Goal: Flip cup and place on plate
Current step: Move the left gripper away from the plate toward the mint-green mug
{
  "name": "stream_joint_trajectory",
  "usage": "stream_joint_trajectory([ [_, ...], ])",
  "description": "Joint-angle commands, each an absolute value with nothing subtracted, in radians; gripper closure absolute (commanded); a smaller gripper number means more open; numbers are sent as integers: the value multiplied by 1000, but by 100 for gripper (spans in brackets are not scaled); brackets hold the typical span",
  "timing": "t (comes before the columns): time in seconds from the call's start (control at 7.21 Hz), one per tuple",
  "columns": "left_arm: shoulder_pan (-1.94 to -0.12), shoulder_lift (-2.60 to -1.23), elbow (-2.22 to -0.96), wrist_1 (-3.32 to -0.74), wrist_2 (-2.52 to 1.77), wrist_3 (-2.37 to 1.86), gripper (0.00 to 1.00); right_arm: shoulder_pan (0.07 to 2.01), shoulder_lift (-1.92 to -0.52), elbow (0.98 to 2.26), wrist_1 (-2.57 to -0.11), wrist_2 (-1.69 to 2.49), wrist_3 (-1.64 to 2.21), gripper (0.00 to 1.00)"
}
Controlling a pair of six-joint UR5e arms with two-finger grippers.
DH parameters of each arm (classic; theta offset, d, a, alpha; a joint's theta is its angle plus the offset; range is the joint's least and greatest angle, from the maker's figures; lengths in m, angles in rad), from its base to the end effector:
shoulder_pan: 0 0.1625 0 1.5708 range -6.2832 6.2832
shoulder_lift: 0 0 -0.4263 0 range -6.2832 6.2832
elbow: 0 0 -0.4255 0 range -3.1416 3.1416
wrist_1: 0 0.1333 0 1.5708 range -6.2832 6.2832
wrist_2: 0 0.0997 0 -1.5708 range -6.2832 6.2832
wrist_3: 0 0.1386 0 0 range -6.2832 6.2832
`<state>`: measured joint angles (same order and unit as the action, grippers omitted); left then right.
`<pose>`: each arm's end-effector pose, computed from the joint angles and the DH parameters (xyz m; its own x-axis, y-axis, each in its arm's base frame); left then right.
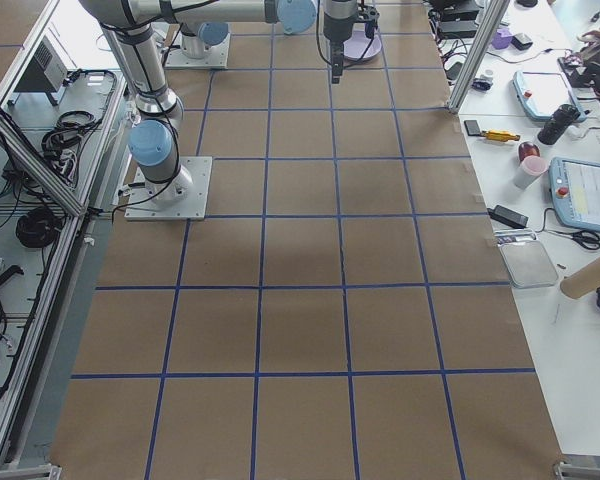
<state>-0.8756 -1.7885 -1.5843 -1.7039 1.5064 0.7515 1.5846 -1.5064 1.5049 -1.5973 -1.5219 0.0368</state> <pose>0.2432 -0.5136 0.3165 -0.9578 0.0100 0.2872 0.0759 0.9727 0.2193 0.1477 -0.5545 0.4530 -0.9985 0.0216 -0.0499 0.0230 0.9994 -0.0262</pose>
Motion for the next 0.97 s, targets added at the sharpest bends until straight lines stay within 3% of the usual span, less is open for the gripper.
stream_joint_trajectory([
  [0.0, -795, -1868, -1589, -1700, 1454, 858, 0, 1585, -1506, 1505, -1597, -1522, 37, 0],
  [0.83, -643, -2026, -1638, -1797, 1315, 1003, 0, 1585, -1506, 1506, -1597, -1522, 37, 0],
])
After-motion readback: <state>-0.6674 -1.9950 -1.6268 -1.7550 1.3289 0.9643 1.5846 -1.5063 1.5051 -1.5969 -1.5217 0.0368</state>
